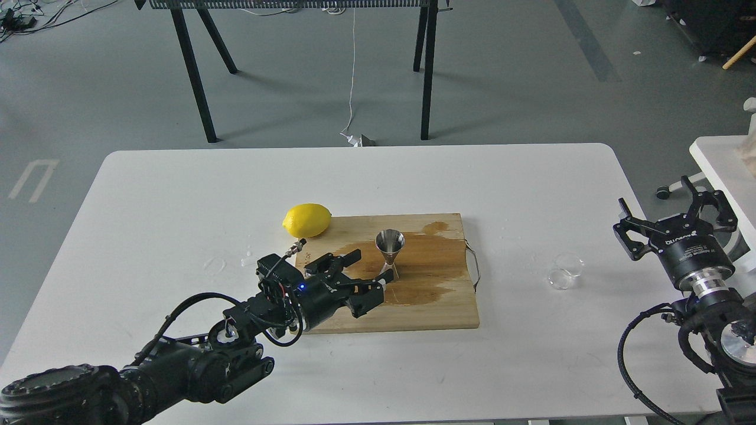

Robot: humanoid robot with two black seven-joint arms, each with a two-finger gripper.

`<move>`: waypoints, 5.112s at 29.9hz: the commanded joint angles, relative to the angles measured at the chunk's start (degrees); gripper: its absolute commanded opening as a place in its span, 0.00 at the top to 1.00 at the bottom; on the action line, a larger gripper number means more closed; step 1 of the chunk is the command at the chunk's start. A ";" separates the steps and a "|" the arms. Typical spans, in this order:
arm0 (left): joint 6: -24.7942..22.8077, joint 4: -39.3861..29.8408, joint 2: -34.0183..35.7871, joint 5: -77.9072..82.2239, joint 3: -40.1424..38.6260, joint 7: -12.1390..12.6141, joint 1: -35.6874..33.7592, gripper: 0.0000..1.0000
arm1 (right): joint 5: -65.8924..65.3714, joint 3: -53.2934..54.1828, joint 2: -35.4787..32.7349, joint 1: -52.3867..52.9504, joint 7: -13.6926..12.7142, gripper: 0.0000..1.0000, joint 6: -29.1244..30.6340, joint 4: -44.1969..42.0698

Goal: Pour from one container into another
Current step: 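Withdraw the left gripper back beside the lemon, then move the right gripper to the small clear measuring cup and grasp it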

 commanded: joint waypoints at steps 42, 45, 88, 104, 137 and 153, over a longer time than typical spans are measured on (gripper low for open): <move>-56.00 -24.86 29.01 -68.18 -22.42 -0.01 1.07 0.08 | 12.83 -0.68 -1.31 -19.42 -1.93 0.01 0.00 17.13; -56.00 -23.89 28.83 -71.18 -22.42 -0.01 1.25 0.08 | 13.10 -1.12 -1.40 -20.74 -1.93 0.01 0.00 18.37; -56.00 -20.20 26.64 -71.09 -21.72 -0.01 1.60 0.08 | 16.61 -5.16 3.60 -13.28 -5.71 0.01 -26.32 18.45; -56.00 -20.20 26.64 -71.10 -21.72 -0.01 1.69 0.07 | 16.35 -5.16 6.24 -10.73 -5.62 0.01 -31.16 16.44; -56.00 -19.32 26.64 -71.18 -21.63 -0.01 1.78 0.07 | 15.91 -5.34 8.70 -5.80 -5.45 0.09 -30.99 8.18; -56.00 -18.88 26.55 -71.18 -21.72 -0.01 2.22 0.07 | 15.56 -5.52 9.49 -5.19 -5.45 0.25 -30.20 6.94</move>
